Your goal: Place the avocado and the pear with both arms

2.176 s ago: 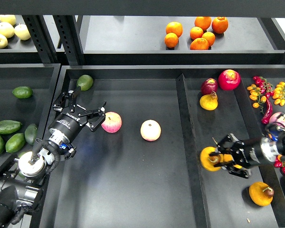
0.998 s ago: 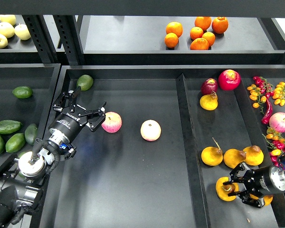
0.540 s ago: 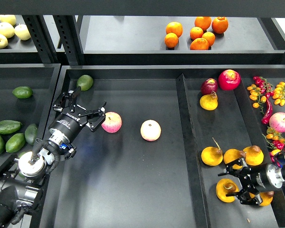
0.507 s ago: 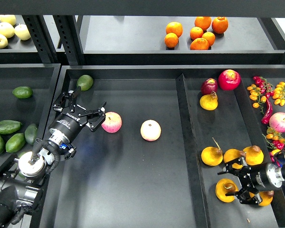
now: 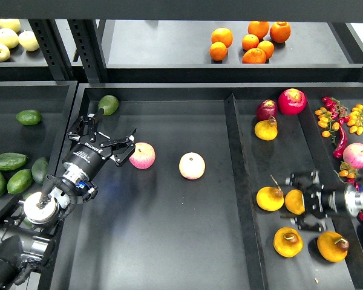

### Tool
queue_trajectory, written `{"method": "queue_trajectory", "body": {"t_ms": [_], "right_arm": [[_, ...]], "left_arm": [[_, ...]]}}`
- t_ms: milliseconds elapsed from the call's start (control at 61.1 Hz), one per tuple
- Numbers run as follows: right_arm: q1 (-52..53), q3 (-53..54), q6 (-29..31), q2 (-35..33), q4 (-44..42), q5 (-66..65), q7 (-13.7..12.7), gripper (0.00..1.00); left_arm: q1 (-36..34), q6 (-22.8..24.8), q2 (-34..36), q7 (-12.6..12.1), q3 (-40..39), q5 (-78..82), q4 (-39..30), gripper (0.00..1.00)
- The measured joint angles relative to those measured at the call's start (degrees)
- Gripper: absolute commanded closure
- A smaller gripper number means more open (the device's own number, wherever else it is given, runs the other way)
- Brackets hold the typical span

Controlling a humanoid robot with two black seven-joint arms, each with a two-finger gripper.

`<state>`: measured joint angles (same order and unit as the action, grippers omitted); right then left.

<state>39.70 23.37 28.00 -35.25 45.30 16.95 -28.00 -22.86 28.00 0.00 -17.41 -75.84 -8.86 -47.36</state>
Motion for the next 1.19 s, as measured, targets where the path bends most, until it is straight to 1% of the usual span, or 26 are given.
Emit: {"method": "queue_trajectory", "body": {"t_ms": [147,278,409,425,474,605,654,703,769,818,867,998,1096,1194], "right_arm": [[-0.10,5.53,0.00,1.01,-1.89,0.82,0.00,0.17],[-0.58,10.31,0.00,3.69,-3.92,1.02,0.00,0.18],[-1.37,17.57,0.00,8.16,-6.55,1.05,0.00,0.18],[-1.58,20.29,0.00,10.23,-7.41,0.98,0.00,0.18],[-1.70,21.61,0.00,11.37,-7.89,0.85,-0.01,0.18],[-2.02,26.46,0.00,17.17,-11.22,-0.85,0.00,0.17],[-2.05,27.06,0.00,18.61,-12.14,-2.07,0.12,0.15],[-2.09,27.34,0.00,19.77,-12.82,-3.27,1.69,0.13],[-2.25,27.58,0.00,21.17,-13.25,-4.38,5.51,0.12],[-2.60,27.73,0.00,22.26,-13.40,-4.75,8.05,0.10],[-3.00,28.11,0.00,23.33,-13.49,-4.93,9.83,0.08],[-4.26,31.13,0.00,26.62,-13.92,-5.52,13.42,0.01],[-4.66,34.34,0.00,29.39,-14.98,-6.87,16.21,0.01],[-4.71,37.28,0.00,32.28,-16.39,-7.85,17.55,0.01]], "left_arm": [[0.00,0.00,0.00,0.17,-0.04,-0.02,-0.58,0.01],[0.00,0.00,0.00,0.19,-0.09,-0.02,-0.70,0.01],[-0.09,0.00,0.00,0.23,-0.16,-0.02,-1.00,0.01],[-0.09,0.00,0.00,0.25,-0.19,-0.02,-1.16,0.01],[-0.09,0.00,0.00,0.26,-0.23,-0.02,-1.18,0.01],[-0.02,0.00,0.00,0.35,-0.28,-0.03,-1.26,0.01],[0.00,0.00,0.00,0.36,-0.28,-0.04,-1.26,0.01],[0.00,0.00,0.00,0.36,-0.28,-0.06,-1.26,0.01],[0.00,0.00,0.00,0.36,-0.28,-0.06,-1.35,0.01],[0.00,0.00,0.00,0.36,-0.28,-0.06,-1.40,0.01],[0.00,0.00,0.00,0.38,-0.28,-0.06,-1.40,0.01],[0.01,0.00,0.00,0.48,-0.28,-0.05,-1.41,0.01],[0.01,0.00,0.00,0.53,-0.28,-0.05,-1.42,0.01],[0.01,0.00,0.00,0.54,-0.25,-0.05,-1.46,0.01]]}}
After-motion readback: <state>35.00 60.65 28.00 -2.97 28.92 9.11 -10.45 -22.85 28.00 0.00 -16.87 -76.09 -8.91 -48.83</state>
